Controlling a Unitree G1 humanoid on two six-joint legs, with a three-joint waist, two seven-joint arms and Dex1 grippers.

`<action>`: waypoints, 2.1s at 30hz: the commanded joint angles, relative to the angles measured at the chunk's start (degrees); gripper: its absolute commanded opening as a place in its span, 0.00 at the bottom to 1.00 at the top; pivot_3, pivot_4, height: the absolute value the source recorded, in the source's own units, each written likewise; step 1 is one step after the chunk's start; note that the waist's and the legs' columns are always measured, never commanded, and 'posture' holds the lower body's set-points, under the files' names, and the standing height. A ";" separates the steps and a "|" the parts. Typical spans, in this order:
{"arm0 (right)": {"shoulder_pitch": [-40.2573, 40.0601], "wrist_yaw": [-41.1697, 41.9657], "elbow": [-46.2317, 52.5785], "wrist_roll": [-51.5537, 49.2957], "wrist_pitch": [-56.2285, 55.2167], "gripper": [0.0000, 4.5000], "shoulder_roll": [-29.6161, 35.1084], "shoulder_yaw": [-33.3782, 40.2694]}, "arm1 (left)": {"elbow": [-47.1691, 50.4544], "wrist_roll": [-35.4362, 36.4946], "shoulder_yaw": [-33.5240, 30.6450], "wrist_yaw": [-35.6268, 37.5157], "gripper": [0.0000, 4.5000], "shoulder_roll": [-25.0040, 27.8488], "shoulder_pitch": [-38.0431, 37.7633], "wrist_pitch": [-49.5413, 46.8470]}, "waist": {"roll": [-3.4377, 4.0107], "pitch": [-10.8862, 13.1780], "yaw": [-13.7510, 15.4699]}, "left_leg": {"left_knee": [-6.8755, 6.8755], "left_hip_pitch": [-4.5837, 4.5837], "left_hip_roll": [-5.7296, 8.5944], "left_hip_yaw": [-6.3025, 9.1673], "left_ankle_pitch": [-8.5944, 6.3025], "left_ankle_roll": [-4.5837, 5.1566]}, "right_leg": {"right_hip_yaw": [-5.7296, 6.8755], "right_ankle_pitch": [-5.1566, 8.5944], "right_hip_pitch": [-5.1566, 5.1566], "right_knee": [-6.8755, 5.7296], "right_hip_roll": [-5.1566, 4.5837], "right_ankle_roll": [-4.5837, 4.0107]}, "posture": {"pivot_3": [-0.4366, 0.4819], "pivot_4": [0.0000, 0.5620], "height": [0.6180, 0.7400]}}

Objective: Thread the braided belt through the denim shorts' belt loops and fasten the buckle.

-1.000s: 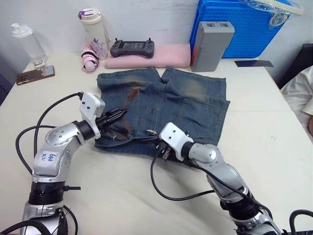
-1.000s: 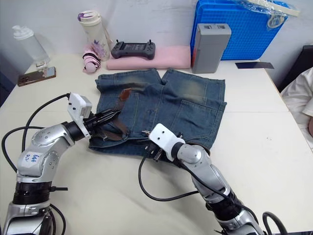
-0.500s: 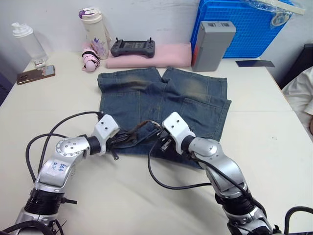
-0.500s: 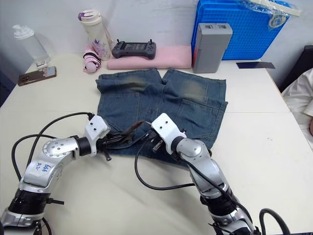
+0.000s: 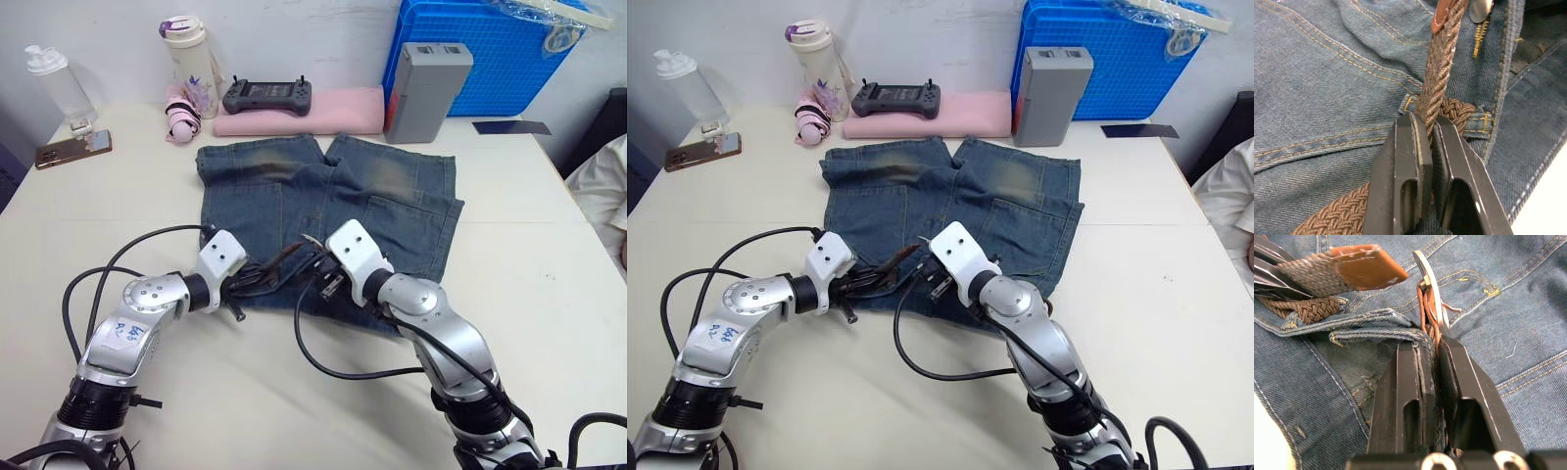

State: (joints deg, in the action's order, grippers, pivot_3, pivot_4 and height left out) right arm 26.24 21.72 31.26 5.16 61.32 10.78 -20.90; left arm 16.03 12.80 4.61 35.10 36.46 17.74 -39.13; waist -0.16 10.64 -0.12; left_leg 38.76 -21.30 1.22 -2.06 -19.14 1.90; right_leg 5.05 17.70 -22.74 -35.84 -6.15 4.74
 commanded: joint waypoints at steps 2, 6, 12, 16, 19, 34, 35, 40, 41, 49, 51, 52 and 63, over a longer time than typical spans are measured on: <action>1.43 -1.58 3.75 0.21 -1.21 0.02 0.25 0.31 | -0.04 -1.48 2.70 -2.81 0.00 -1.94 -0.67 -6.09 | 0.01 0.00 -0.01 | -0.01 0.01 0.00 0.00 0.00 0.00 | -0.01 0.00 0.00 -0.01 0.00 0.00 | 0.48 0.27 0.87; 1.48 -1.68 3.74 0.19 -1.16 0.02 0.50 -0.09 | 1.10 -1.97 3.59 -4.52 0.00 -3.38 -0.48 -8.96 | 0.00 -0.01 0.06 | -0.01 0.01 0.01 0.00 0.00 0.00 | -0.01 0.00 0.01 -0.02 0.00 0.00 | 0.48 0.27 0.87; 2.19 -0.75 3.61 0.18 -1.52 0.02 2.32 -1.82 | 0.83 -2.30 4.58 -5.81 0.00 -5.63 1.44 -10.62 | 0.01 -0.01 0.13 | 0.00 0.02 0.02 0.00 0.00 0.00 | -0.01 0.00 0.02 -0.02 -0.01 0.00 | 0.48 0.27 0.87; 3.39 0.25 3.15 -0.12 -1.66 0.02 3.95 -3.45 | 0.50 -2.69 5.85 -5.62 0.00 -7.20 2.90 -10.23 | 0.01 -0.01 0.25 | 0.00 0.02 0.06 0.00 0.01 0.02 | -0.01 0.00 0.02 -0.01 -0.05 0.00 | 0.48 0.27 0.87; 4.24 1.11 2.67 -0.48 -1.96 0.02 4.93 -4.41 | 0.35 -2.82 6.47 -5.59 0.00 -8.55 3.71 -10.36 | 0.01 -0.01 0.34 | 0.00 0.01 0.07 0.01 0.01 0.02 | 0.00 0.00 0.02 0.00 -0.06 0.00 | 0.48 0.27 0.87; 8.31 9.57 -1.62 -3.07 -1.95 0.02 10.03 -10.87 | -2.82 -4.91 8.24 -4.46 0.00 -12.15 8.29 -6.56 | 0.00 -0.01 1.18 | 0.13 0.02 0.09 0.00 0.02 0.04 | 0.01 0.00 0.05 0.12 -0.07 0.01 | 0.48 0.27 0.87; 8.78 10.48 -2.07 -3.17 -2.37 0.02 10.47 -11.35 | -3.09 -5.61 9.12 -3.79 0.00 -11.52 8.50 -5.46 | 0.00 -0.01 1.18 | 0.12 0.02 0.09 0.00 0.02 0.04 | 0.01 0.00 0.05 0.12 -0.07 0.01 | 0.48 0.27 0.87; 10.12 13.13 -3.84 -2.63 -5.39 0.02 12.17 -12.96 | -4.02 -6.69 10.48 -1.84 0.00 -10.83 9.30 -2.62 | 0.00 -0.01 1.04 | 0.10 0.02 0.08 0.00 0.02 0.04 | 0.02 0.00 0.05 0.15 -0.06 0.01 | 0.48 0.27 0.87; 10.31 13.34 -4.15 -2.20 -6.44 0.02 12.47 -13.25 | -4.22 -6.91 10.66 -1.63 0.00 -10.75 9.41 -2.28 | 0.00 -0.01 0.90 | 0.10 0.02 0.07 0.00 0.02 0.04 | 0.02 0.00 0.05 0.16 -0.06 0.01 | 0.48 0.27 0.87; 7.61 17.94 1.27 -7.83 -8.90 0.38 15.68 -3.18 | -4.73 -7.83 10.56 -1.28 0.00 -11.17 8.88 -1.43 | 0.00 -0.01 0.63 | 0.10 0.00 0.07 0.01 0.03 0.04 | 0.05 -0.01 0.07 0.19 -0.07 0.02 | 0.48 0.27 0.87; 7.91 20.03 2.93 -11.24 -7.30 0.60 16.43 0.71 | -4.84 -8.02 10.53 -1.22 0.00 -11.19 8.79 -1.20 | 0.00 -0.01 0.91 | 0.09 -0.01 0.07 0.01 0.02 0.06 | 0.05 -0.02 0.08 0.19 -0.07 0.03 | 0.48 0.27 0.87; 8.14 20.99 3.60 -13.06 -6.52 0.69 16.61 2.53 | -4.92 -8.14 10.55 -1.19 0.00 -11.17 8.75 -1.06 | 0.00 -0.01 1.06 | 0.10 -0.01 0.07 0.03 0.02 0.06 | 0.06 -0.02 0.10 0.19 -0.07 0.03 | 0.48 0.27 0.87; 14.95 20.82 -10.57 -2.96 -30.39 0.86 24.15 -1.09 | -4.85 -8.71 11.08 -1.08 0.00 -11.33 8.49 -0.65 | 0.00 -0.01 1.44 | 0.07 0.00 0.09 0.01 -0.01 0.10 | 0.06 -0.03 0.11 0.28 -0.09 0.05 | 0.48 0.27 0.87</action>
State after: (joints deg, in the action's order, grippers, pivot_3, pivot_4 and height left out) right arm 40.26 42.90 21.89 -1.92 38.00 33.87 -19.79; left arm 11.05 4.19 13.46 32.70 25.58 26.90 -39.38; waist -0.16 10.63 1.32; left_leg 38.83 -21.30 1.30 -2.04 -19.16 2.00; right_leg 5.12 17.67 -22.63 -35.57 -6.24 4.79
